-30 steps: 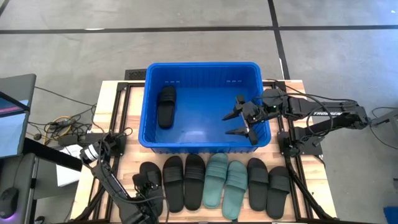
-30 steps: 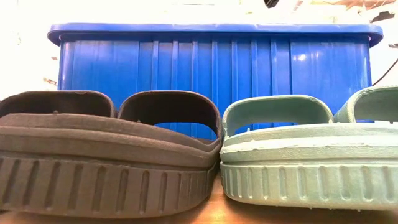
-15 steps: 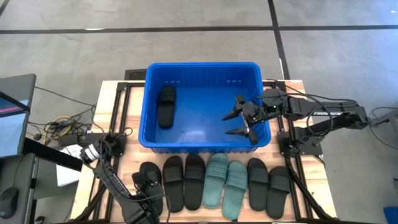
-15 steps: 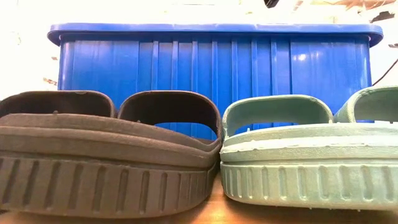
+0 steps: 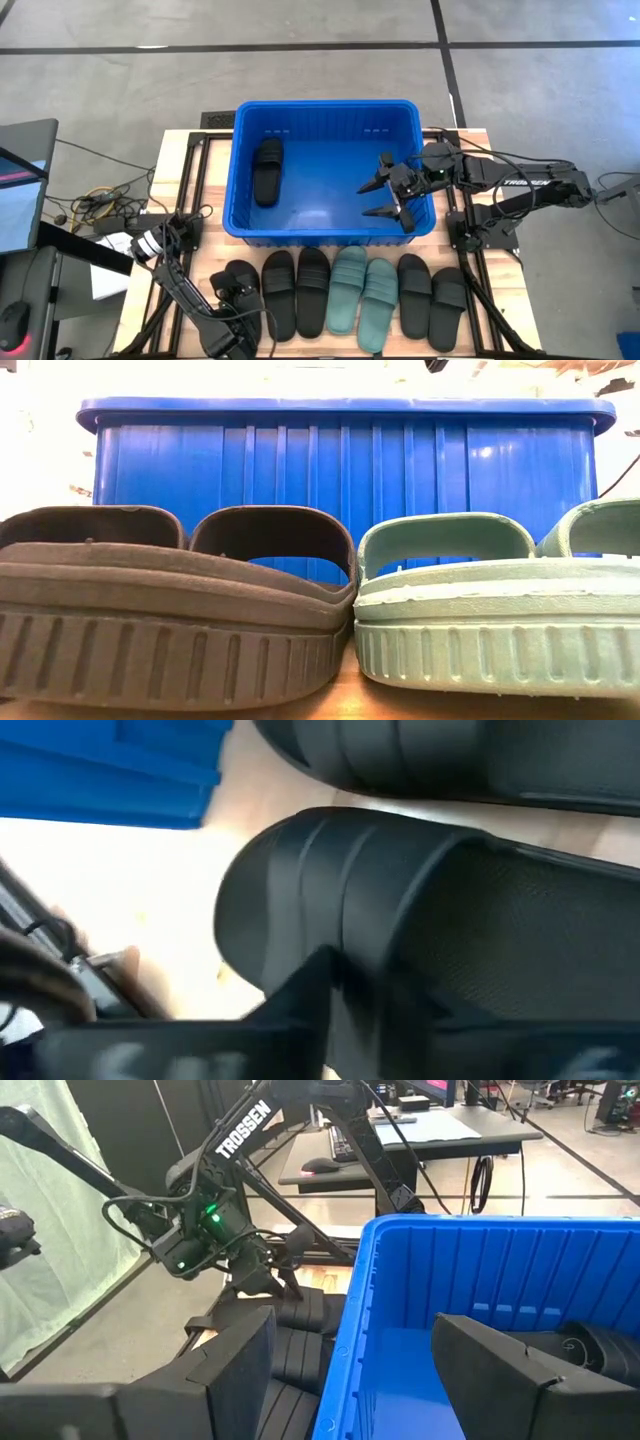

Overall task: Pick and place slides into bin
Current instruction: Put the black slide into the blue bin

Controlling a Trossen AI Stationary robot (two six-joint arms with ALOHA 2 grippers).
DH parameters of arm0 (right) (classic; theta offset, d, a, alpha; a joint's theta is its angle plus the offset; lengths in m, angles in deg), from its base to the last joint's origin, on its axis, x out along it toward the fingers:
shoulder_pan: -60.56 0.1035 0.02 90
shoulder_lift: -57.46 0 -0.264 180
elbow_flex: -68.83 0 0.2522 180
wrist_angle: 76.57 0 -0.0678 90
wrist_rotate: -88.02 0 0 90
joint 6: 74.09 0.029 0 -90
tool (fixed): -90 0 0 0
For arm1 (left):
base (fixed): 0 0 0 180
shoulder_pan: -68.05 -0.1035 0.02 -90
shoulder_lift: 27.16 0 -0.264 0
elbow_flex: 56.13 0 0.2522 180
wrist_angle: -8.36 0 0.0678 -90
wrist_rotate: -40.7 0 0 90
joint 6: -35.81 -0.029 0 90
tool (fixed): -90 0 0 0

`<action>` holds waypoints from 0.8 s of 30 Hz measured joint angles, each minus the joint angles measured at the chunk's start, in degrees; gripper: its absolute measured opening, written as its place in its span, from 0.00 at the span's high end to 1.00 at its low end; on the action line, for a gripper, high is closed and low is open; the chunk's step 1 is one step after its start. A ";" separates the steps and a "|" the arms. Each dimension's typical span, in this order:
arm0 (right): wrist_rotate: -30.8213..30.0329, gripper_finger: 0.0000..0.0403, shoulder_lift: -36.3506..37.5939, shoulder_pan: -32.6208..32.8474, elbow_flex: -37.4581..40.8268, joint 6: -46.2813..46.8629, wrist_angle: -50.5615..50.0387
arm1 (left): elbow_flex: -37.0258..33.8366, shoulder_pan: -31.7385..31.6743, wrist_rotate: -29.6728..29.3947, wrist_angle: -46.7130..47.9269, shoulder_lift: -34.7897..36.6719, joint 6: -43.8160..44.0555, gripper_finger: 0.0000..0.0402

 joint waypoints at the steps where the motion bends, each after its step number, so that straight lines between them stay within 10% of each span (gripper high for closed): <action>1: 0.00 0.37 0.00 0.00 0.00 0.02 -0.02 | 0.16 0.00 -0.22 0.39 -0.01 0.63 0.95; 24: -0.01 0.37 0.00 0.00 0.00 1.49 -0.81 | 14.02 1.07 3.80 7.26 0.20 4.76 1.00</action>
